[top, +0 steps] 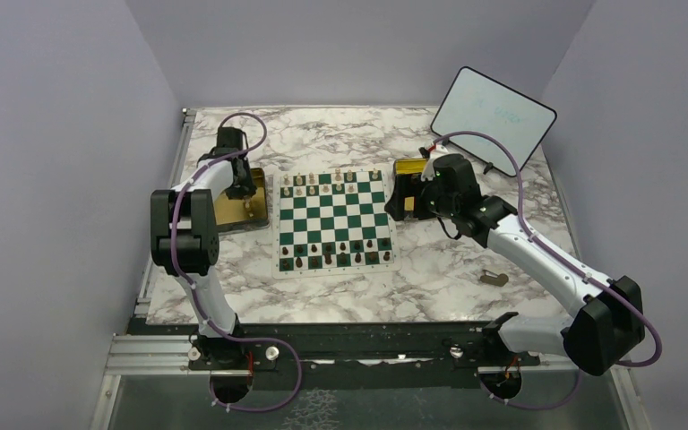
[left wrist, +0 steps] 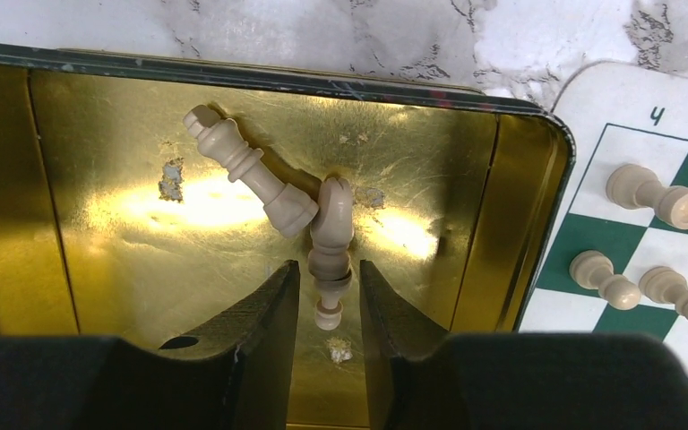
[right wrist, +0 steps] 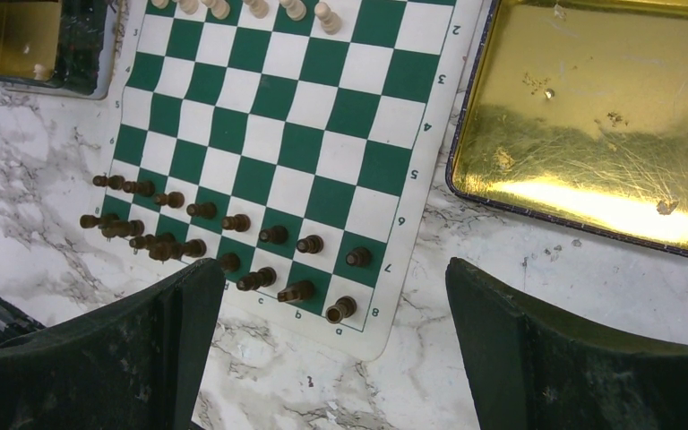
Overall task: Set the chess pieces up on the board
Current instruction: Pick up the chess piece from the storage box.
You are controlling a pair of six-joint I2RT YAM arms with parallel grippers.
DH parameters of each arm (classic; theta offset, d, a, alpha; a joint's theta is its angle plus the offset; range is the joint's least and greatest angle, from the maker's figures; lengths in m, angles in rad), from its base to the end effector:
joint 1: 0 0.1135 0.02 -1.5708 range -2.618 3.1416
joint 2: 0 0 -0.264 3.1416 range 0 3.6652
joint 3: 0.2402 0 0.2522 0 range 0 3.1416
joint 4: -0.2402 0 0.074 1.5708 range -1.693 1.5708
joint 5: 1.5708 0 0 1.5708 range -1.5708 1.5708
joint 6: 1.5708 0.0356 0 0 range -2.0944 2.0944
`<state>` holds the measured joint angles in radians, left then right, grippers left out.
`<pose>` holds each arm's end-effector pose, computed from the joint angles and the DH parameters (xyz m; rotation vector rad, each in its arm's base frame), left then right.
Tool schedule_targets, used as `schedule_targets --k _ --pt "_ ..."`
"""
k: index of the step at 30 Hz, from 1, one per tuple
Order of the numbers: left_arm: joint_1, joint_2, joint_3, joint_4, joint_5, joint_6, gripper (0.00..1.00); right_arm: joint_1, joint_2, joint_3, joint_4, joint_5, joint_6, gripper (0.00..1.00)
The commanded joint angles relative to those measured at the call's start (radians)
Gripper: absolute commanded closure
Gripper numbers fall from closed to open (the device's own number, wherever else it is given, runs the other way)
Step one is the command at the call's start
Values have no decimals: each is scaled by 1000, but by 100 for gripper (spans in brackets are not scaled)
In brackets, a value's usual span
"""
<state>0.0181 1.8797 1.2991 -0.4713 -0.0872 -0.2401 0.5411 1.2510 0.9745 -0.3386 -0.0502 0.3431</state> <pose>0.3922 0.0102 0.1857 -0.3669 2.5907 0.0365 0.2378 0.1450 0.2917 -0.2503 2.2256 0.5470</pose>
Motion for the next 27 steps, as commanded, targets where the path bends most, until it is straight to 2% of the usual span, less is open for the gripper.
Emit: schedule_targets --k 1,13,17,27 --pt "3 22 -4 23 20 5 68 -6 -10 22 5 -5 5 0" --pt "3 60 16 18 52 31 69 -7 15 48 6 4 -7 0" --pt "3 55 25 12 55 37 76 -6 9 49 7 5 -10 0" --pt "3 -32 32 -9 65 34 84 -6 -2 79 -5 12 -11 0"
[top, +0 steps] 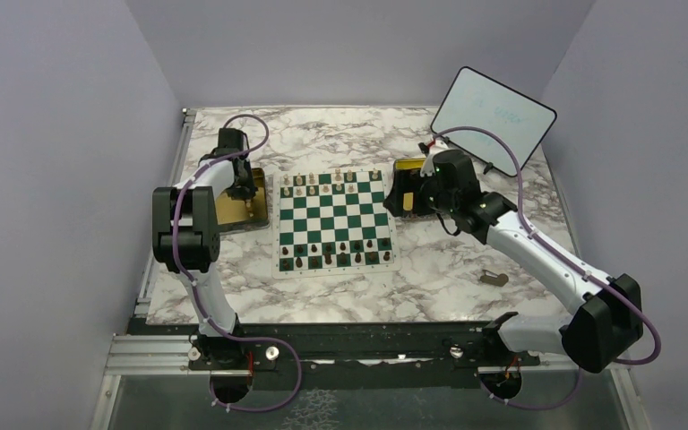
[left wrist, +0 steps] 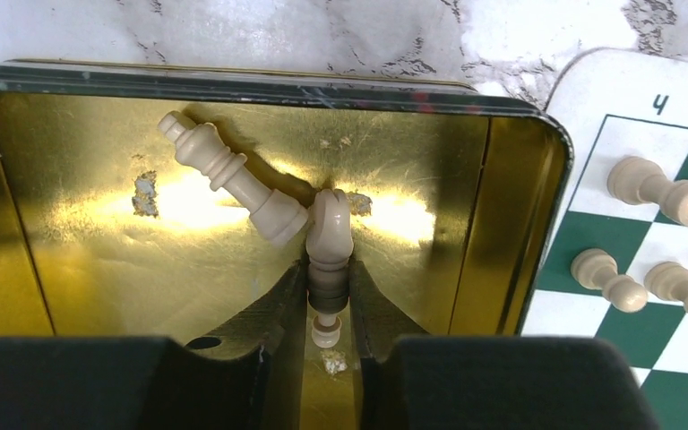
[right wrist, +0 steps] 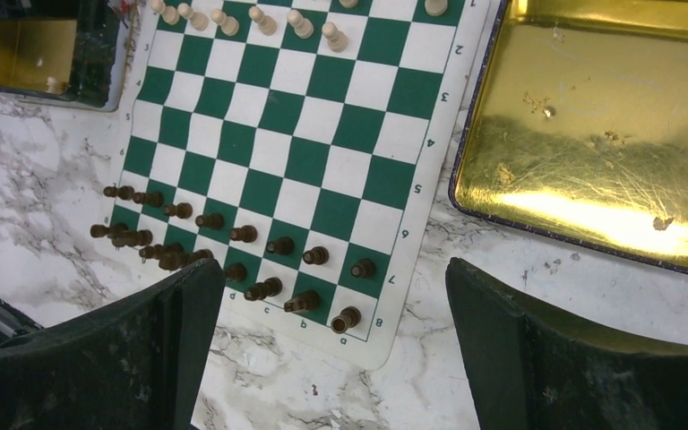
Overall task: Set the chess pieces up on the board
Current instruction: Pick up the chess piece from the storage box.
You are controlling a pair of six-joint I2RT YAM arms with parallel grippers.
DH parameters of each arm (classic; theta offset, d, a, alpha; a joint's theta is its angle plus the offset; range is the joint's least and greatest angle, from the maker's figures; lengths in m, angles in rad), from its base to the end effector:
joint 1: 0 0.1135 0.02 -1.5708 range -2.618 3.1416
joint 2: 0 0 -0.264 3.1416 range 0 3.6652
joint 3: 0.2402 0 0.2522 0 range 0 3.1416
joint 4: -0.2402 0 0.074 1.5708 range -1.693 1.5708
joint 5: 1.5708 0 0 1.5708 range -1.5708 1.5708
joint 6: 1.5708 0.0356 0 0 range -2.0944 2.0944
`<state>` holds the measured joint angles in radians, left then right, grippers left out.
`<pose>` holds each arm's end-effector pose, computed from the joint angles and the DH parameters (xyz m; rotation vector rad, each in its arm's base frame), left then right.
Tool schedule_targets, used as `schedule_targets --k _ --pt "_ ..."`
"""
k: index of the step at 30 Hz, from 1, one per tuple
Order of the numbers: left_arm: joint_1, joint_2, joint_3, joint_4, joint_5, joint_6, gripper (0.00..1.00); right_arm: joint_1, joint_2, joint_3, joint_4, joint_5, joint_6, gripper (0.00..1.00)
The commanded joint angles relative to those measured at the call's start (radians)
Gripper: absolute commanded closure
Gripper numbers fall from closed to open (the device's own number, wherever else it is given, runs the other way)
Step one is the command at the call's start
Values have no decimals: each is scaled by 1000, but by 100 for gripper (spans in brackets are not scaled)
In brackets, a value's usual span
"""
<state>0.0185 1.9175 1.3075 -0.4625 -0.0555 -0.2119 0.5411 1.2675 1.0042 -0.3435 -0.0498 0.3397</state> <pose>0.3971 0.0093 0.1744 -0.3220 2.6208 0.0081 0.2419 0.1474 0.2972 -0.2532 2.2165 0.5477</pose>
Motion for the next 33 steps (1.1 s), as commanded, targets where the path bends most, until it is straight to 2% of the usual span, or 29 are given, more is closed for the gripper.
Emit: schedule_targets --k 1,10,21,23,29,33 --pt "3 -80 26 -23 35 6 84 -6 -20 50 0 10 -5 0" --pt "3 -191 32 -40 54 -2 85 -7 -24 45 7 -15 28 0" --pt "-16 -325 42 -41 279 -6 85 -7 -6 65 21 -76 53 2" --pt "-17 -353 30 -27 336 -4 86 -7 -4 61 31 -95 81 4" --pt "-121 -451 -46 67 520 1 86 -7 -5 30 109 -174 130 12" --pt "-221 -484 -76 89 558 20 86 -6 -8 22 149 -199 148 24"
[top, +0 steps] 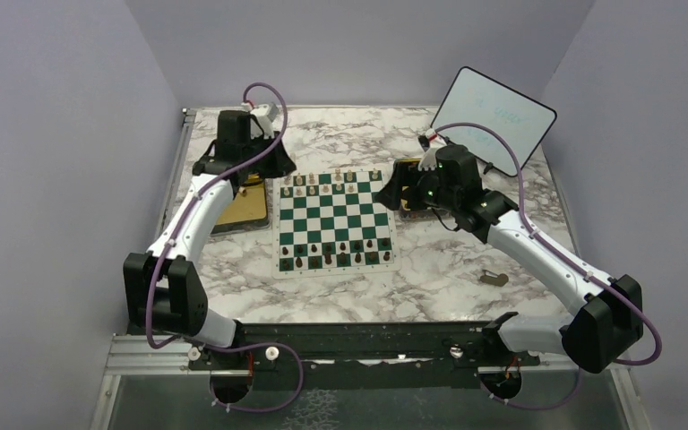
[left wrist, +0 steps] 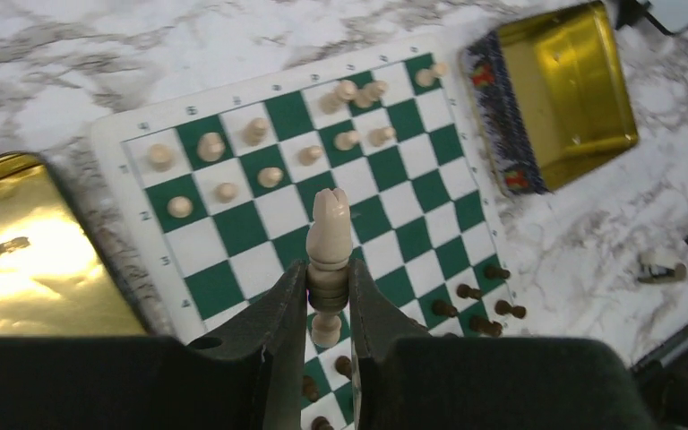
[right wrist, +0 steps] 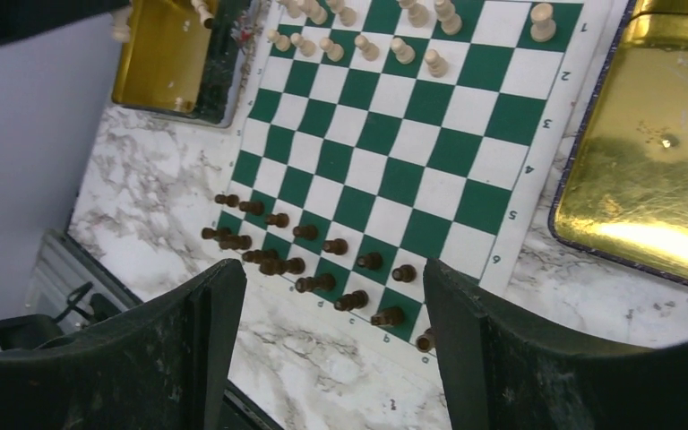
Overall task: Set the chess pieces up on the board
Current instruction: Pick up the chess piece from the storage box.
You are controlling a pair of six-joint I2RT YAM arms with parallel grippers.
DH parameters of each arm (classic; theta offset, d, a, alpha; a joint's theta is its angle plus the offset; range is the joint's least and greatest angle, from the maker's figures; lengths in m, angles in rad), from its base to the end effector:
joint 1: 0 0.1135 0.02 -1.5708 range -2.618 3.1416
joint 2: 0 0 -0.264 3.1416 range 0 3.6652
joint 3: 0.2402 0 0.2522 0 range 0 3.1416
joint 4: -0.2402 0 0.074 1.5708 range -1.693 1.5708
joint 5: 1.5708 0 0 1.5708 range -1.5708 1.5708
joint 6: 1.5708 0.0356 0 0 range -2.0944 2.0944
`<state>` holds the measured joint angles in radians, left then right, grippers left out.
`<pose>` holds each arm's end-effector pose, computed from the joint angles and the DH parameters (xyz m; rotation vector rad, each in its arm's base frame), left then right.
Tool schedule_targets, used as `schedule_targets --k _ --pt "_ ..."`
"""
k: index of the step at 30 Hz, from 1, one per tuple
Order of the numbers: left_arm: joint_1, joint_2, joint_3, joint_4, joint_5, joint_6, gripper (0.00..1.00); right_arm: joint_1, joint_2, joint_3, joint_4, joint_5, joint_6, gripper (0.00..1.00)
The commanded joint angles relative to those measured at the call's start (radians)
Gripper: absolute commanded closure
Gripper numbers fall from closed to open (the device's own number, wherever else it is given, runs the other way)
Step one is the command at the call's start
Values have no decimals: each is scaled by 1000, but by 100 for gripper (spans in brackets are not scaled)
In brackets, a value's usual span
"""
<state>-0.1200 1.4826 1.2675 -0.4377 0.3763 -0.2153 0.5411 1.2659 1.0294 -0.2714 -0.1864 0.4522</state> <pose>0.3300 -0.0530 0.3177 0.1032 2.2342 -0.6017 0.2436 0.1541 0.3133 -0.2151 2.1585 0.7847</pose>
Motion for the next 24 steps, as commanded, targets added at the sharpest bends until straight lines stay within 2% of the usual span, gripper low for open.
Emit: schedule_targets --k 1,6,8,15,20,24 --pt "-106 -59 -49 79 141 29 86 -6 -9 -4 86 -71 39 28" --pt "-195 -99 -107 148 240 92 85 -6 -22 0 139 -141 48 52" --pt "-203 -106 -128 170 279 107 86 -6 -20 8 157 -182 49 55" --pt "-234 -111 -186 217 422 171 86 -6 57 73 162 -349 52 53" --pt "-268 -106 -212 244 463 179 86 -6 141 112 164 -471 55 42" --pt "-280 -107 -221 255 475 194 86 -6 190 128 170 -516 79 38"
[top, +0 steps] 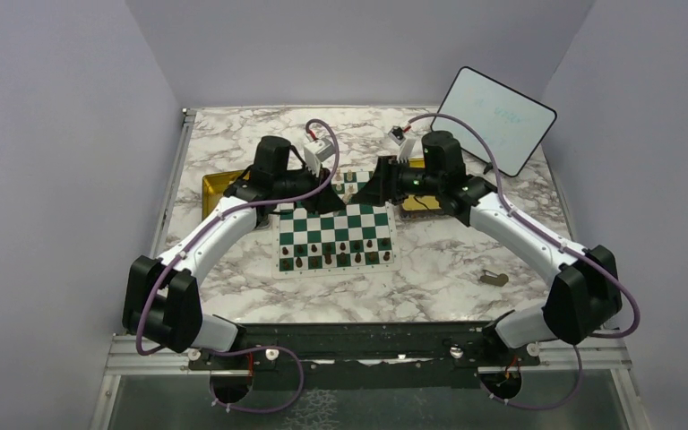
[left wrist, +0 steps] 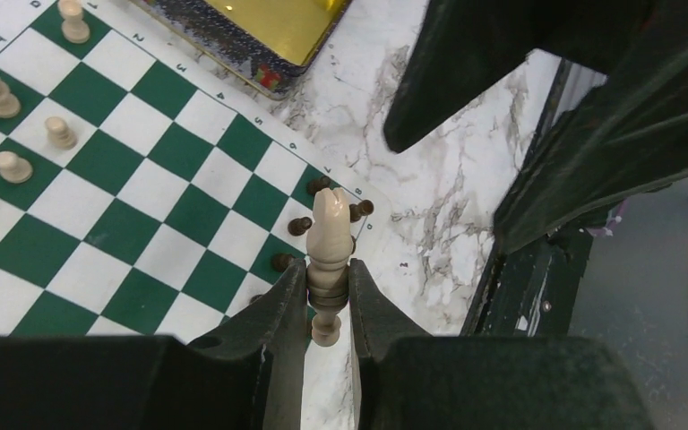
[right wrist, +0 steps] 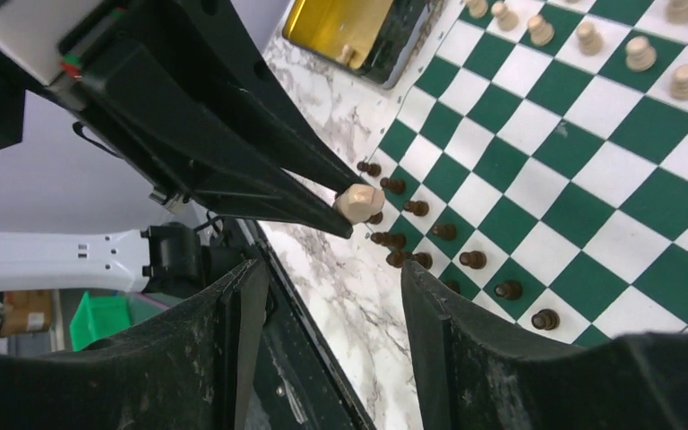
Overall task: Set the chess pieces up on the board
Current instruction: Pick up the chess piece from the storage box.
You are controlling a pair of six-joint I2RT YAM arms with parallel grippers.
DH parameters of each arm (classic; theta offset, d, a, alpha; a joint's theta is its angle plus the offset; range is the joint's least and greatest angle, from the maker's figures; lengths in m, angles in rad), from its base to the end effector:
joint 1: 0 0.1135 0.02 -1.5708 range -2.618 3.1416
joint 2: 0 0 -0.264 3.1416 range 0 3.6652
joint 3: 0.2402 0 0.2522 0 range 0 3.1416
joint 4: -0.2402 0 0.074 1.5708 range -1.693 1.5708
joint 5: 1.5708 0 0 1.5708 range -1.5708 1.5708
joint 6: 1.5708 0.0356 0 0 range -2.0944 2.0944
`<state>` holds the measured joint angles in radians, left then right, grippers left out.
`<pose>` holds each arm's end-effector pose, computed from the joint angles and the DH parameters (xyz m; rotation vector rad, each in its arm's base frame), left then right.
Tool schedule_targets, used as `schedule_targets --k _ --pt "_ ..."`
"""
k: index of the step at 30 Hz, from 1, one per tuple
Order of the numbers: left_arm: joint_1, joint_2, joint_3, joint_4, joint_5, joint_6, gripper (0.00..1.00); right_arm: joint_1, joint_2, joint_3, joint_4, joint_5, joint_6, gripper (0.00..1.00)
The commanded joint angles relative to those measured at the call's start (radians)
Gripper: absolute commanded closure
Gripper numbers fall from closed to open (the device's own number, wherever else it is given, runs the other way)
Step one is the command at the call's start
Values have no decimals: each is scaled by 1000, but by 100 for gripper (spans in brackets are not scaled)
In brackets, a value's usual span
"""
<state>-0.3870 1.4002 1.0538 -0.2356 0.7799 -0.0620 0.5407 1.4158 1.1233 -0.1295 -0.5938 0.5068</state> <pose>0.2766 -0.1398 0.2923 0.8010 2.0023 -1.0963 0.2688 0.1846 0.3188 -0.4519 2.0953 1.2377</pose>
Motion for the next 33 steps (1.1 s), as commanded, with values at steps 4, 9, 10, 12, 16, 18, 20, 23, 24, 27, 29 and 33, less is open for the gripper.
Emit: schedule_targets --k 4,9,10,12,16,18,20,23,24,27,29,33 --pt "-21 -23 -12 62 90 54 89 -5 66 41 38 -111 42 37" --pt "-28 -16 -12 76 100 57 88 -5 99 59 29 -112 55 38" --pt "-30 -15 -11 76 101 57 88 -5 102 59 34 -109 59 38" --pt "-32 -14 -9 76 102 57 88 -5 108 56 39 -100 75 40" --pt "-34 -12 -11 78 103 57 88 -5 119 47 61 -100 110 44" --pt "-37 -12 -14 78 103 57 88 -5 120 40 71 -96 121 45" --pt "-40 -13 -19 78 105 57 88 -5 121 36 72 -83 128 47" --pt "-43 -18 -27 78 107 77 88 -5 122 24 85 -78 146 48" --pt "-44 -18 -29 78 106 85 88 -5 121 22 92 -79 153 48" --pt "-45 -20 -32 78 103 92 88 -5 120 20 99 -76 165 49" --pt "-46 -18 -30 78 99 94 88 -4 121 23 92 -74 164 52" --pt "-46 -17 -21 78 94 94 88 -5 120 29 57 -63 149 54"
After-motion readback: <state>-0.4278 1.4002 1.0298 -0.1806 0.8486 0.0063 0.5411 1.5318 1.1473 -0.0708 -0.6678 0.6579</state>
